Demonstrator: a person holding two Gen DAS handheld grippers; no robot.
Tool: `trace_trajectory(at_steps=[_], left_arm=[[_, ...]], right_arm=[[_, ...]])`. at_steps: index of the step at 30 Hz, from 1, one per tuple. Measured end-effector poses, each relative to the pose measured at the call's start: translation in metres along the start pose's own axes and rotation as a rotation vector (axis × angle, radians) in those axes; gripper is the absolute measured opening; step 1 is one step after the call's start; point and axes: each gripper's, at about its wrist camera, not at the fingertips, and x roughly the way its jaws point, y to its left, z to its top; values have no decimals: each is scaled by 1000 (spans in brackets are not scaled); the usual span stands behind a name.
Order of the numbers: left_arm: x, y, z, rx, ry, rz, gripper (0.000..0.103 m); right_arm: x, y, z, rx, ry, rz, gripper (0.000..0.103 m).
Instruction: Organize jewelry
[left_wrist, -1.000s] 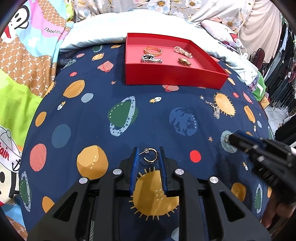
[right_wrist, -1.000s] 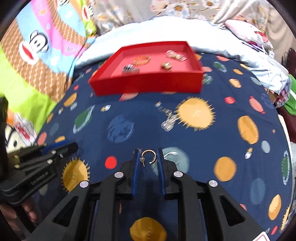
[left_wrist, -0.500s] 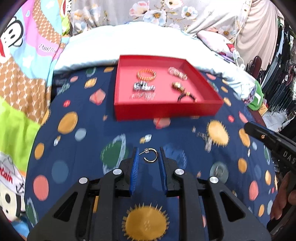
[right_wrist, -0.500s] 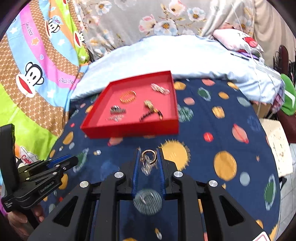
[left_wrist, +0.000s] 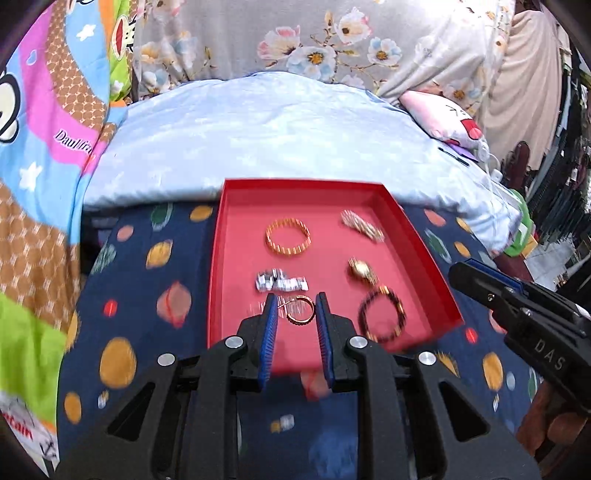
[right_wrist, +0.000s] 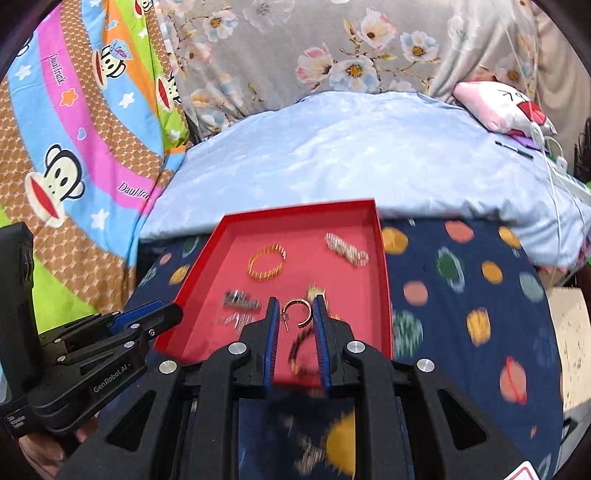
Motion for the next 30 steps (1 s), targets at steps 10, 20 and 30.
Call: trace_trajectory(at_steps=[10,20,30], left_arm=[[74,12,44,-27,52,12,20],[111,25,56,-63,75,40,22],[59,44,54,-84,13,47,24]], right_arm=[[79,-12,43,-4,56,-14,17],[124,-14,49,-27,96,-69,21],[54,-20,42,-1,-1,-79,29]])
